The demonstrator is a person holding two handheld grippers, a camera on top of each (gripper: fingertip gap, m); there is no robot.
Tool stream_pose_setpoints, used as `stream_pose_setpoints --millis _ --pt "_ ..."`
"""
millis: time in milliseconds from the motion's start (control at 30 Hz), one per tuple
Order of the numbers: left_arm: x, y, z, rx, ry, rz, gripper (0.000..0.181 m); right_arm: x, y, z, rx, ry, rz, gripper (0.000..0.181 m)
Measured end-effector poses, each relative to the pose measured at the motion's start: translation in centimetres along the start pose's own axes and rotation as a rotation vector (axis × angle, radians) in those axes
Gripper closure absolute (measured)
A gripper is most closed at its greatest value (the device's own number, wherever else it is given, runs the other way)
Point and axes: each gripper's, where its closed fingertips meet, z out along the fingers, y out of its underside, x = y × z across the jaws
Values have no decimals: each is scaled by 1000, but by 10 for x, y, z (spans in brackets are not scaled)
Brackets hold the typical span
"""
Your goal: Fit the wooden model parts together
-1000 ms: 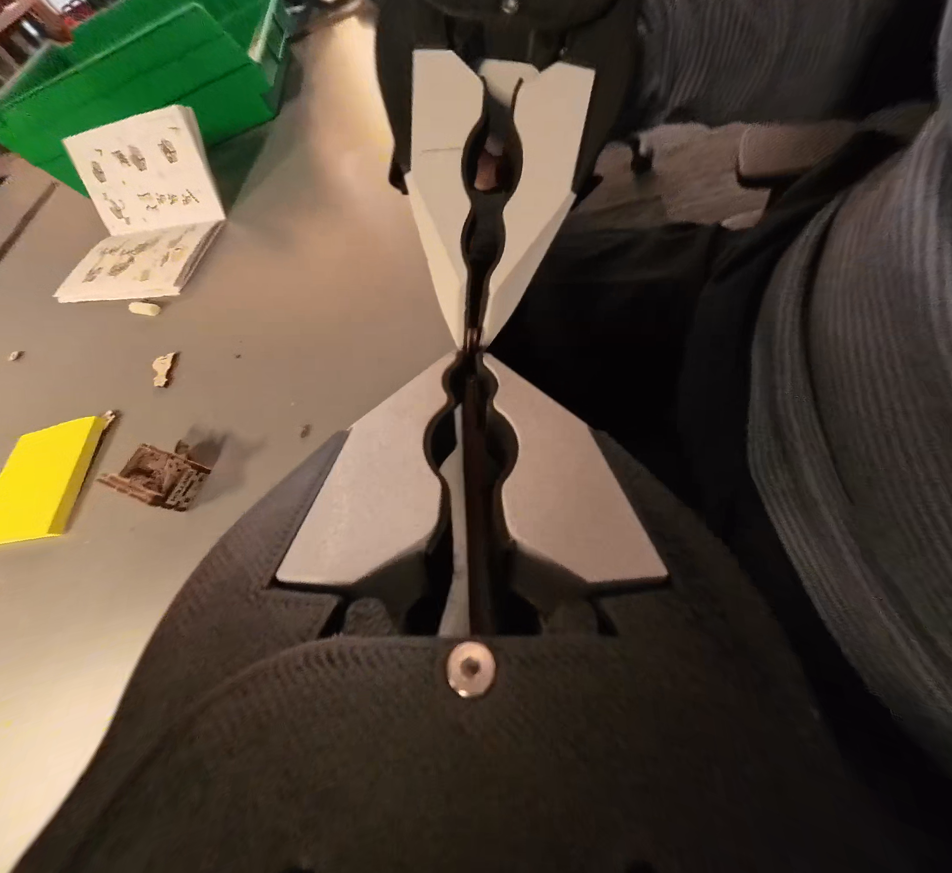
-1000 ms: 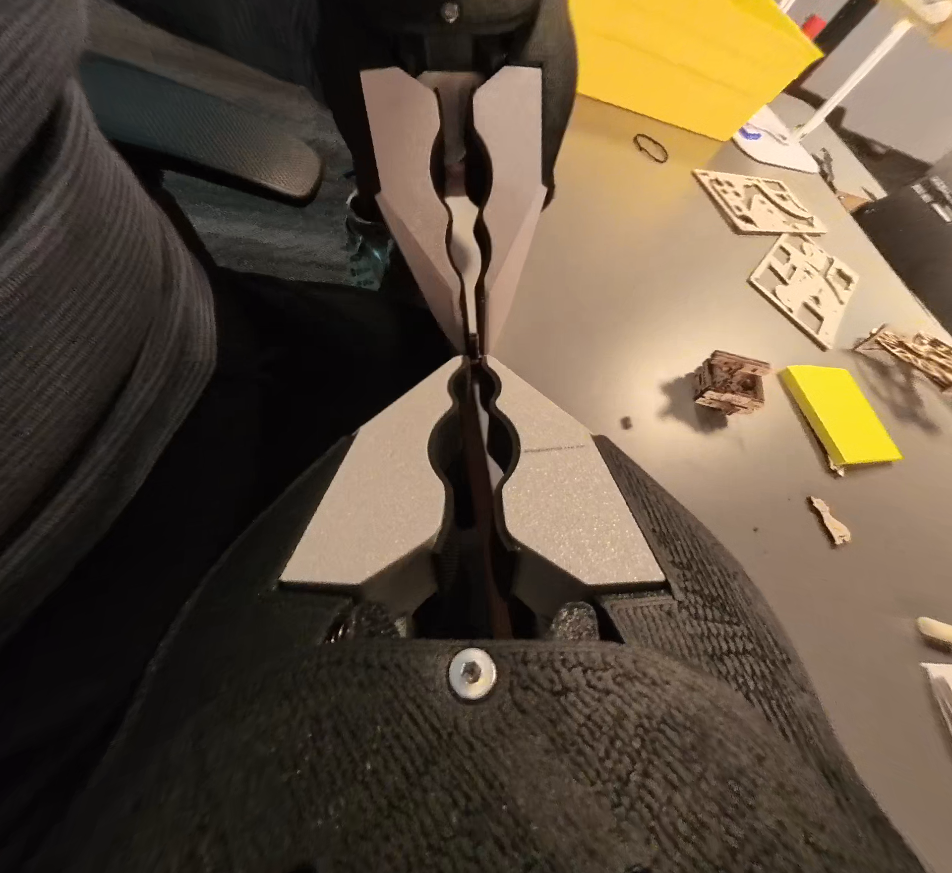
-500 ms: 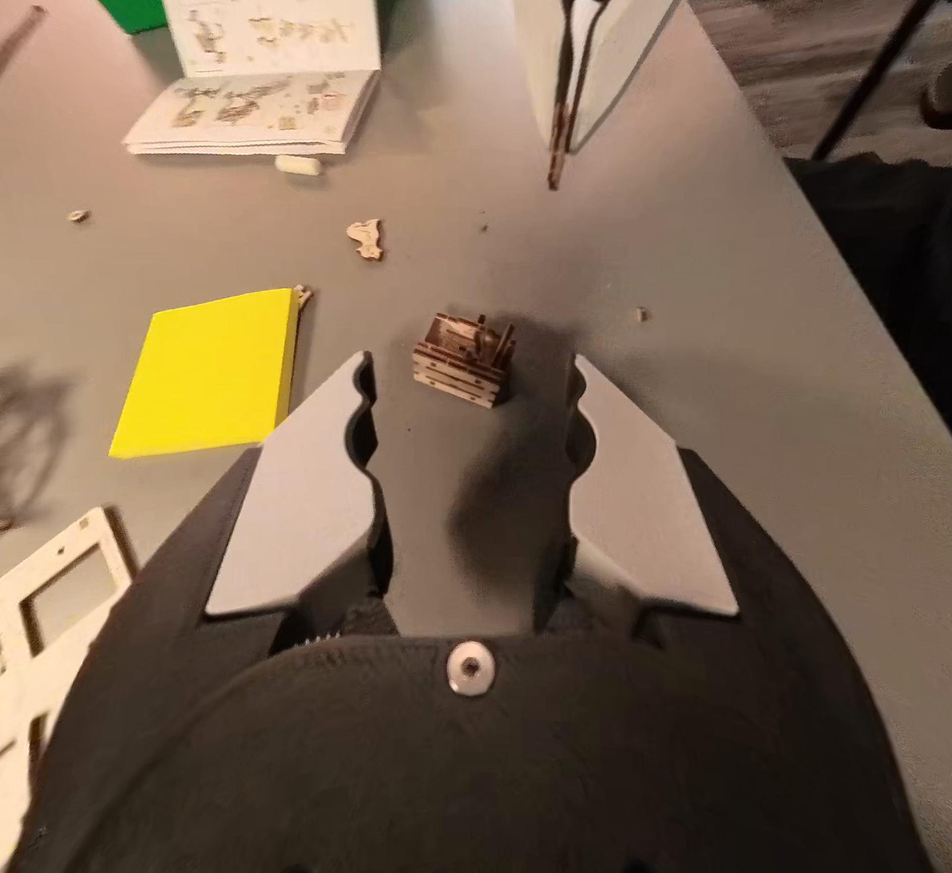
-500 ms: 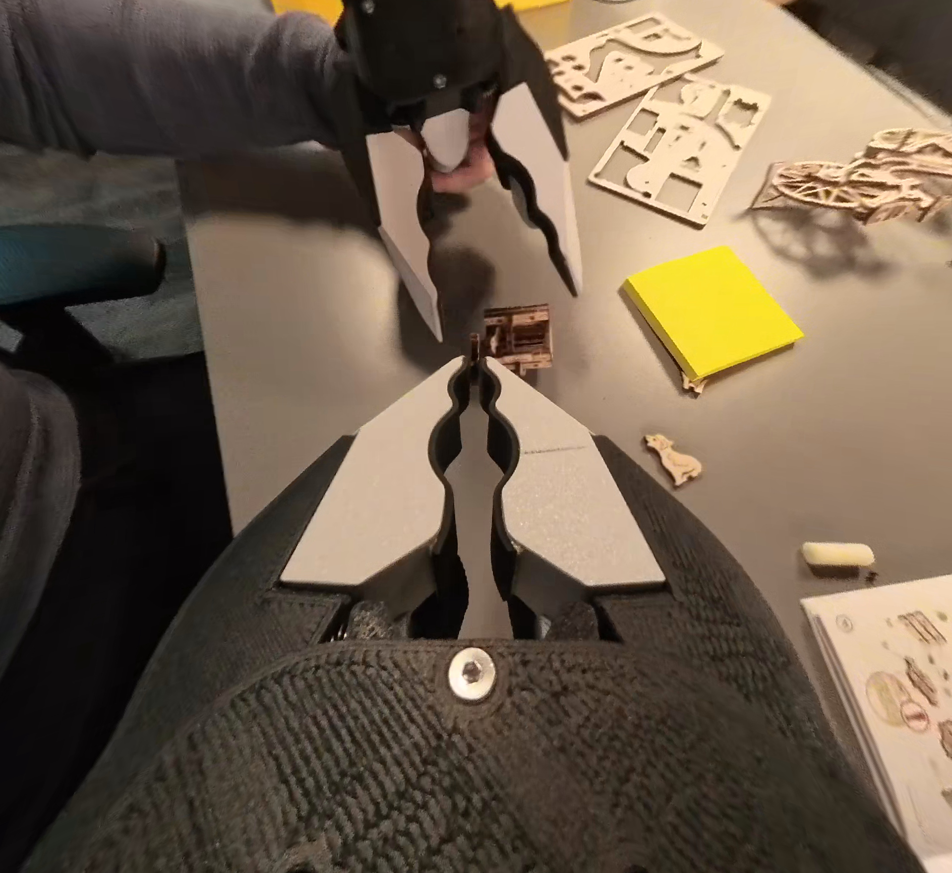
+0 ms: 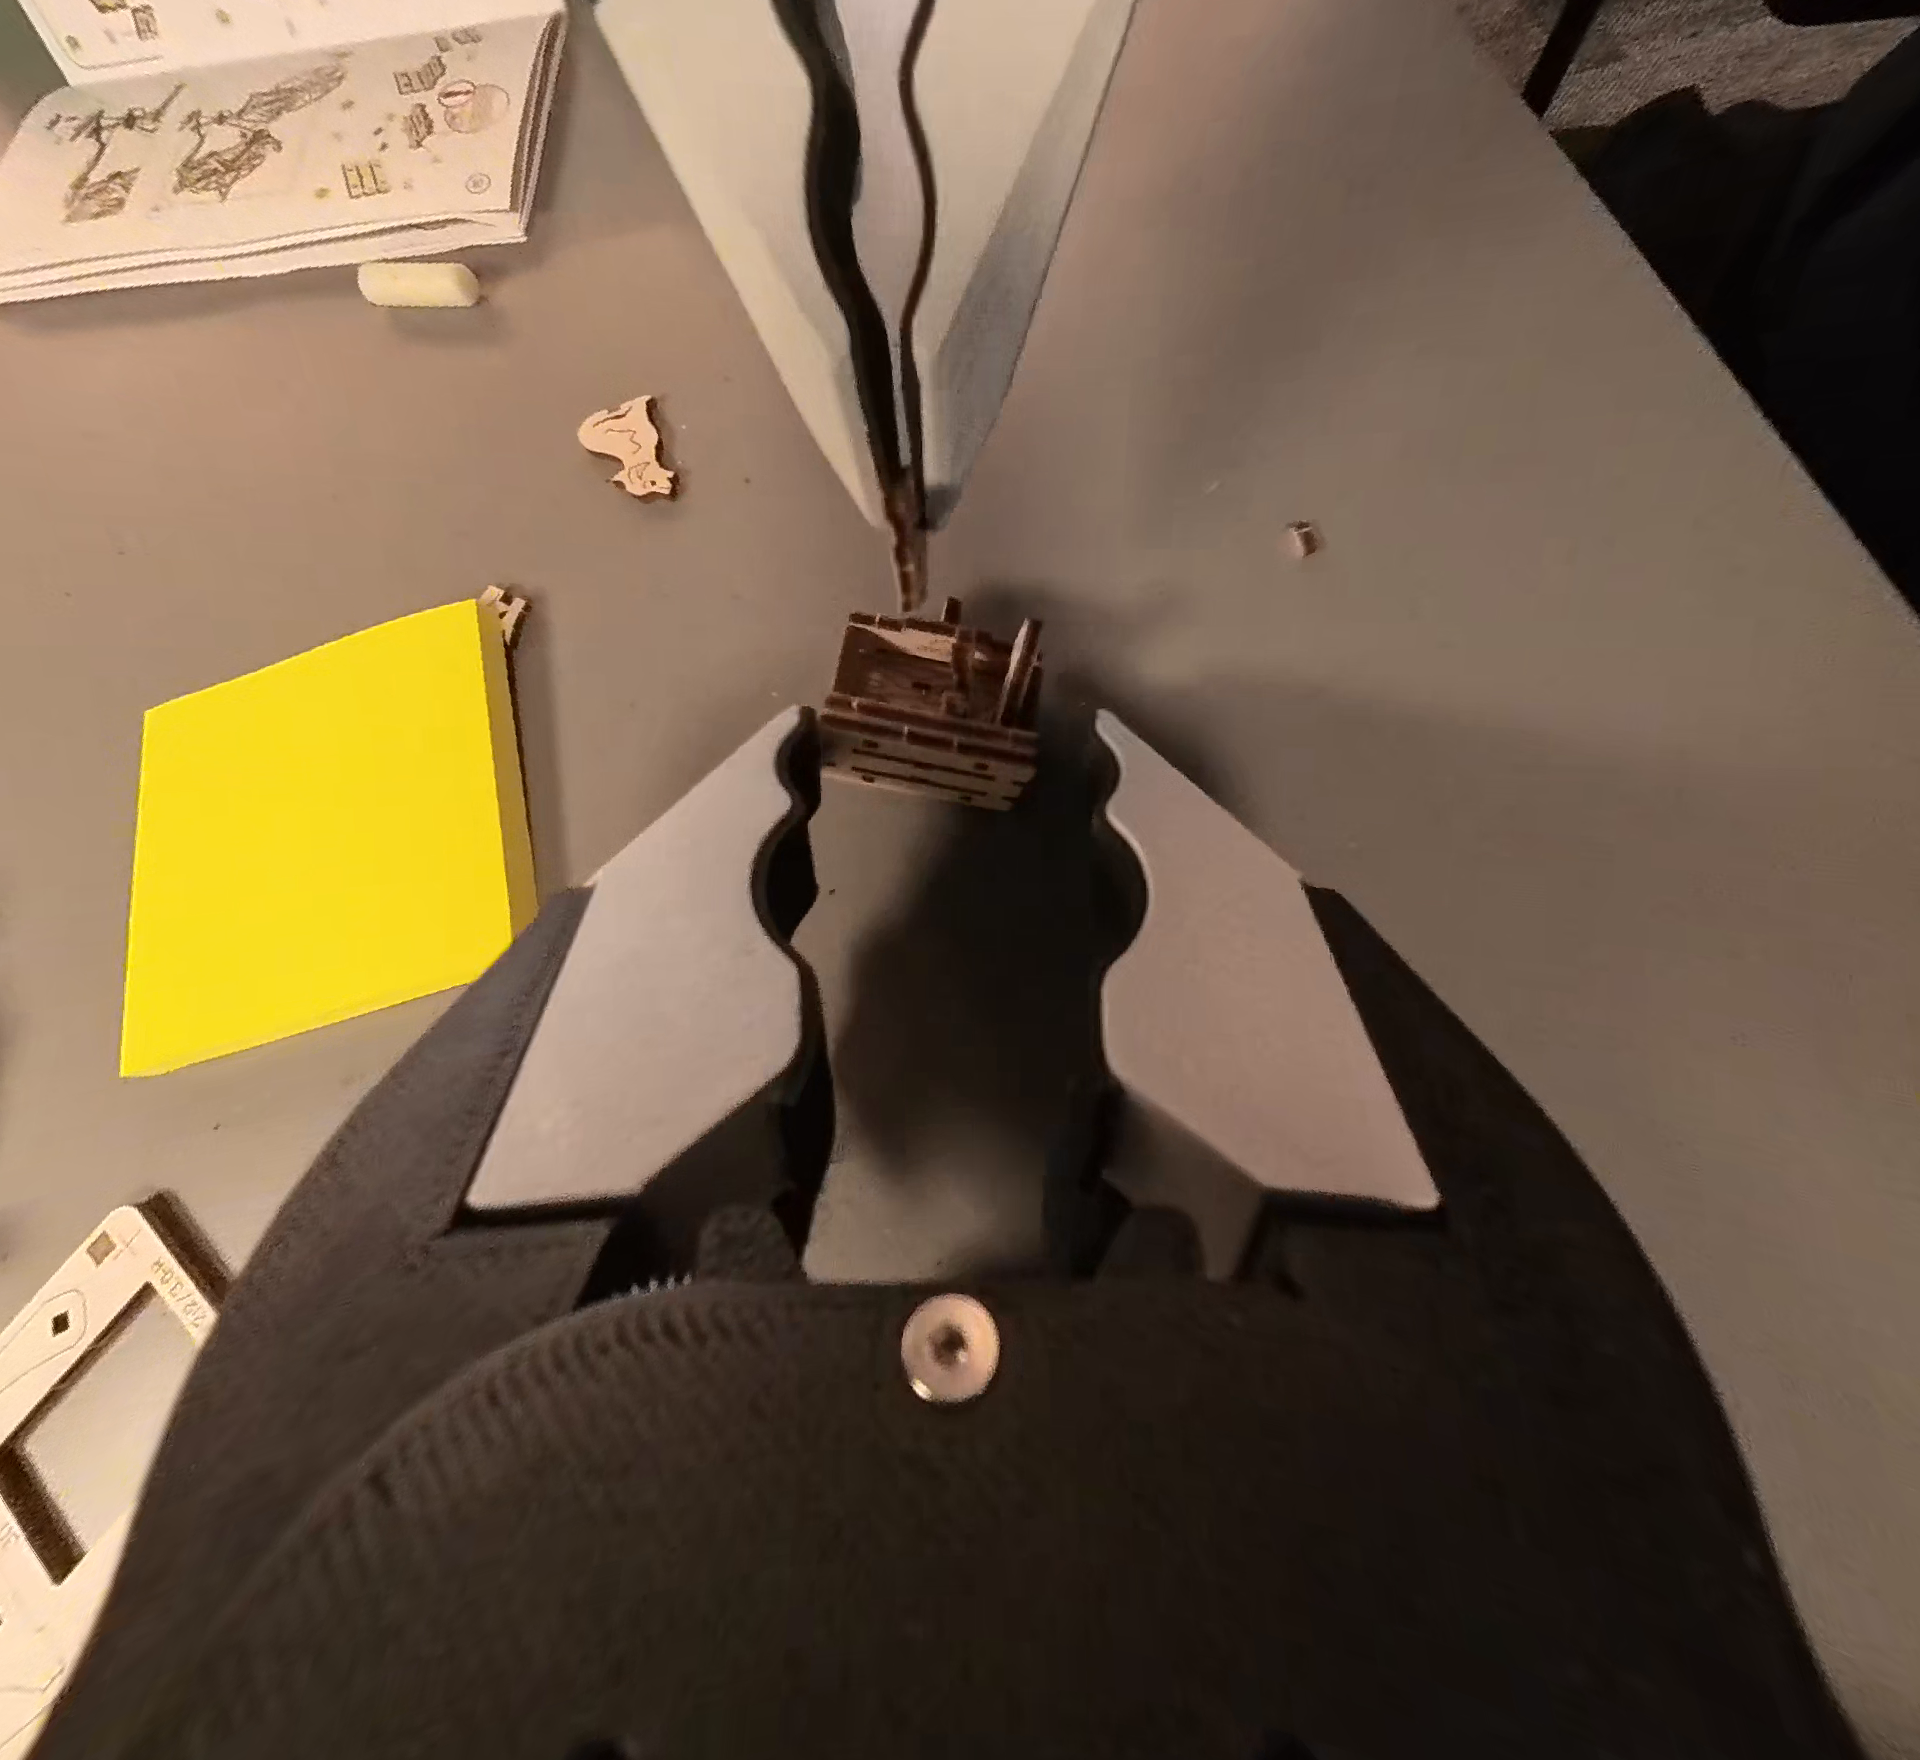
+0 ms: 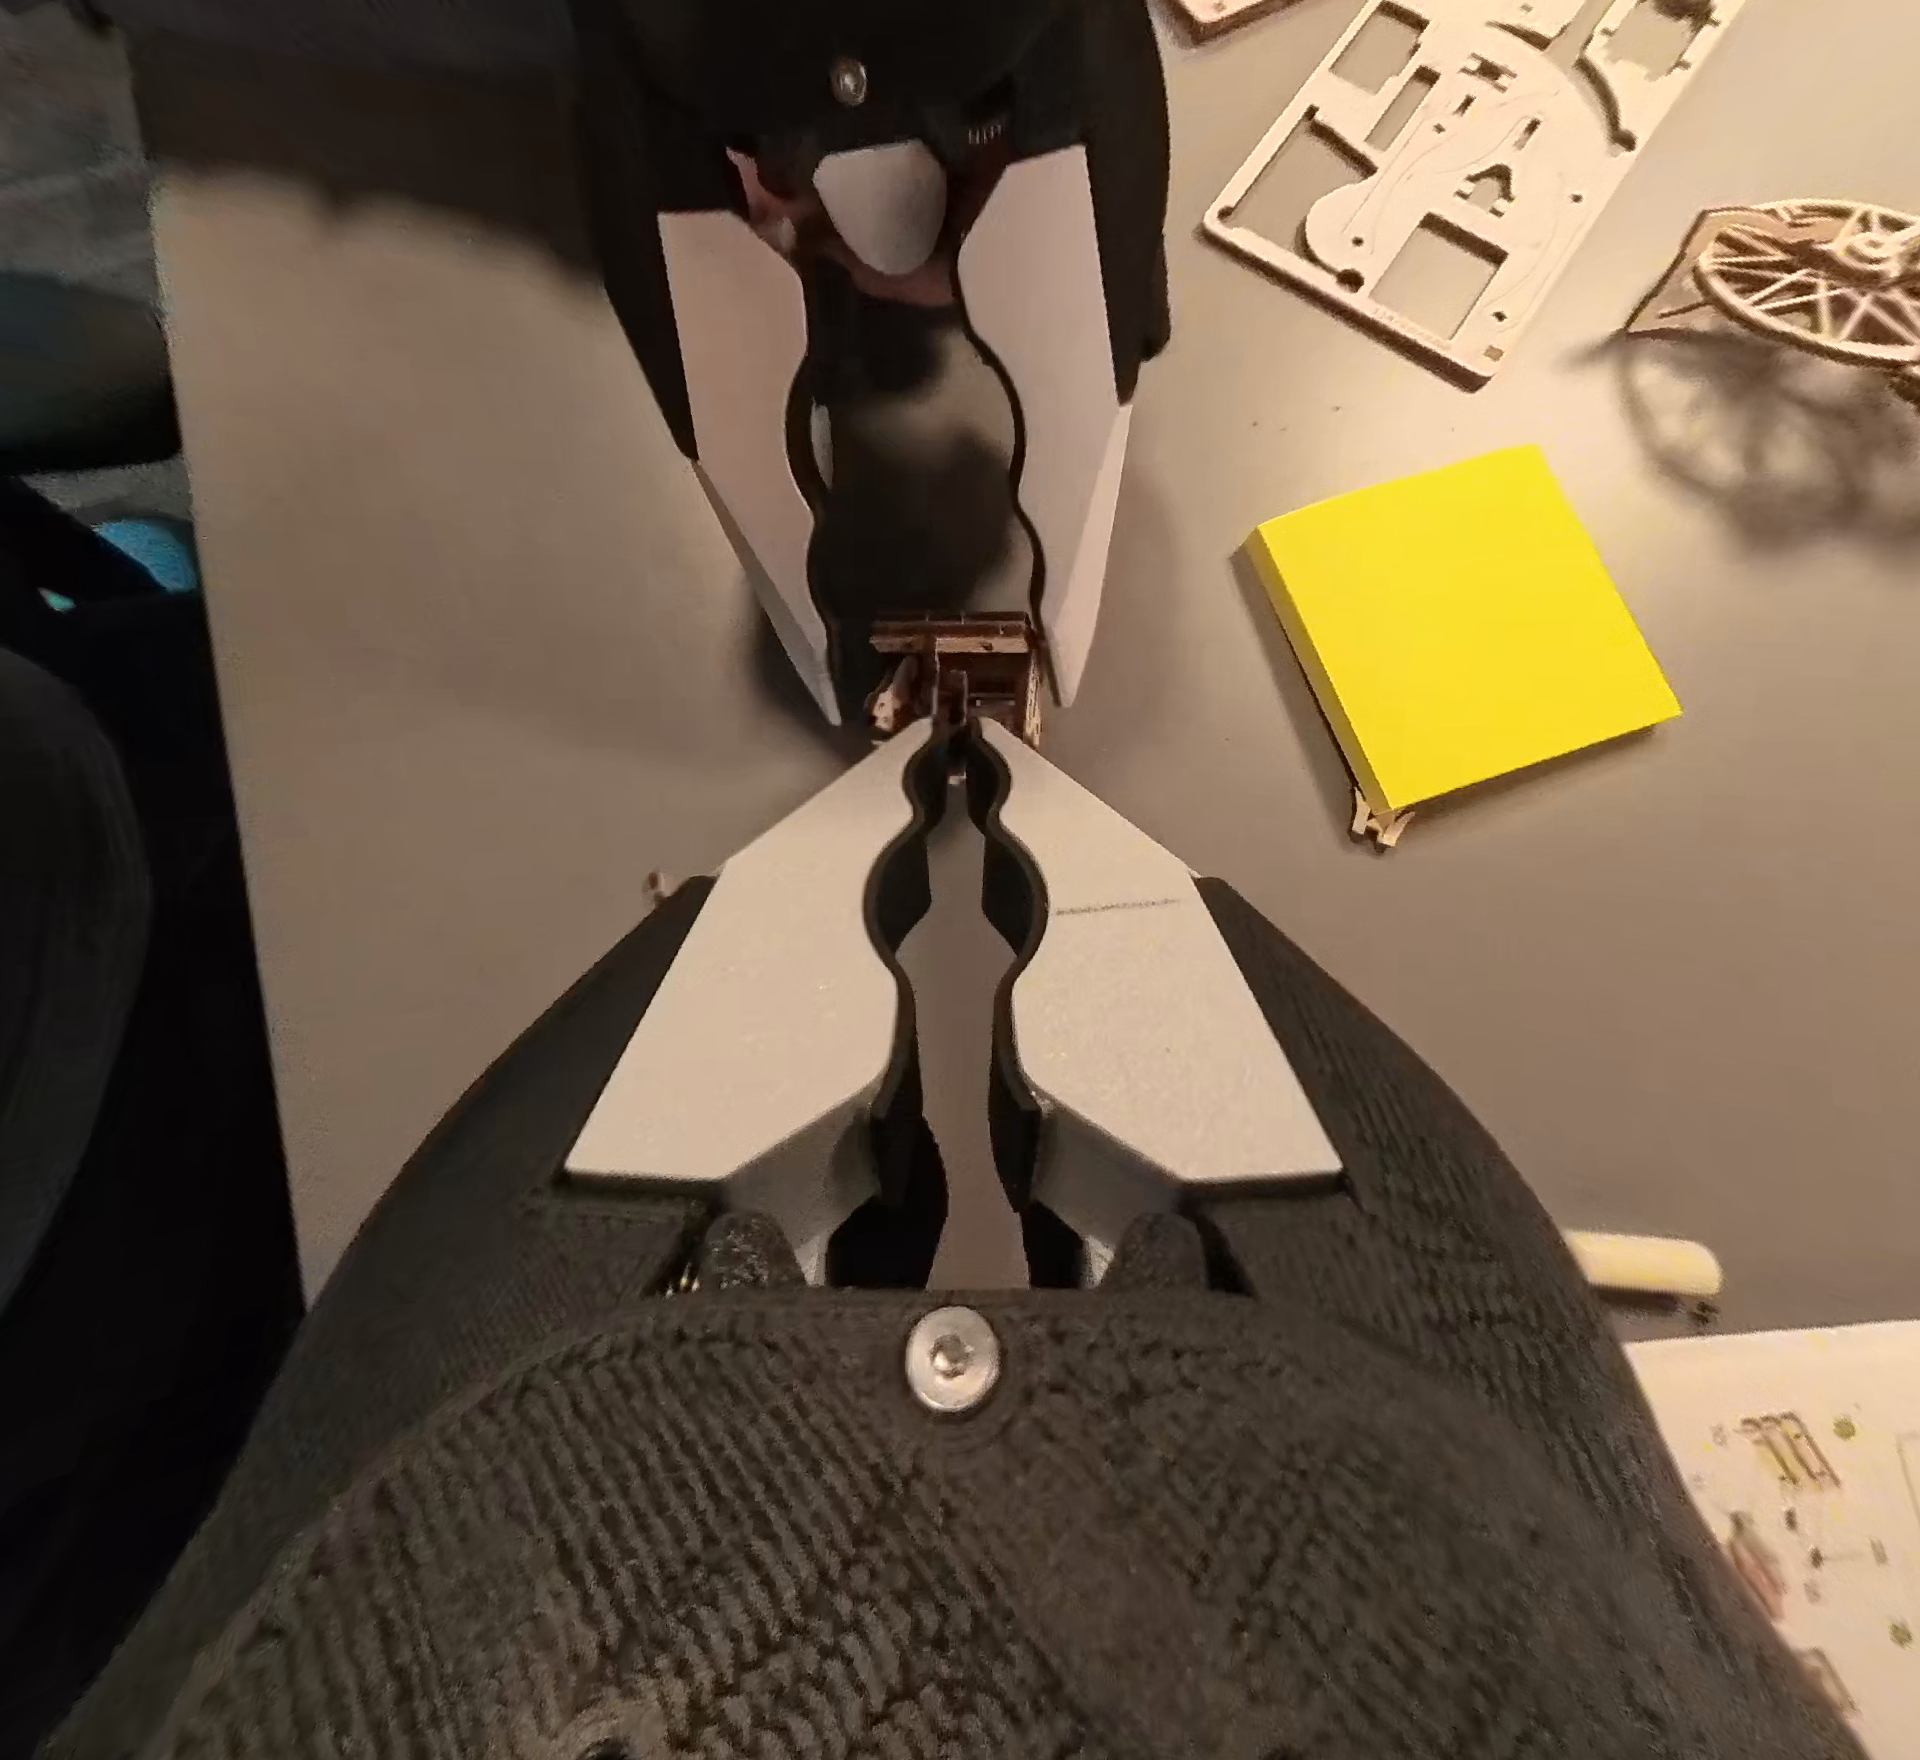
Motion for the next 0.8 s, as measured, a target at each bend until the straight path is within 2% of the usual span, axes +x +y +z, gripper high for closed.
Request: stream_pose_setpoints --millis 167,800 --pt "0 0 0 -3 -1 0 141 3 5 10 -72 -32 -18 181" --pt "-1 0 1 -13 -19 -20 142 -1 9 19 -343 -148 -113 181"
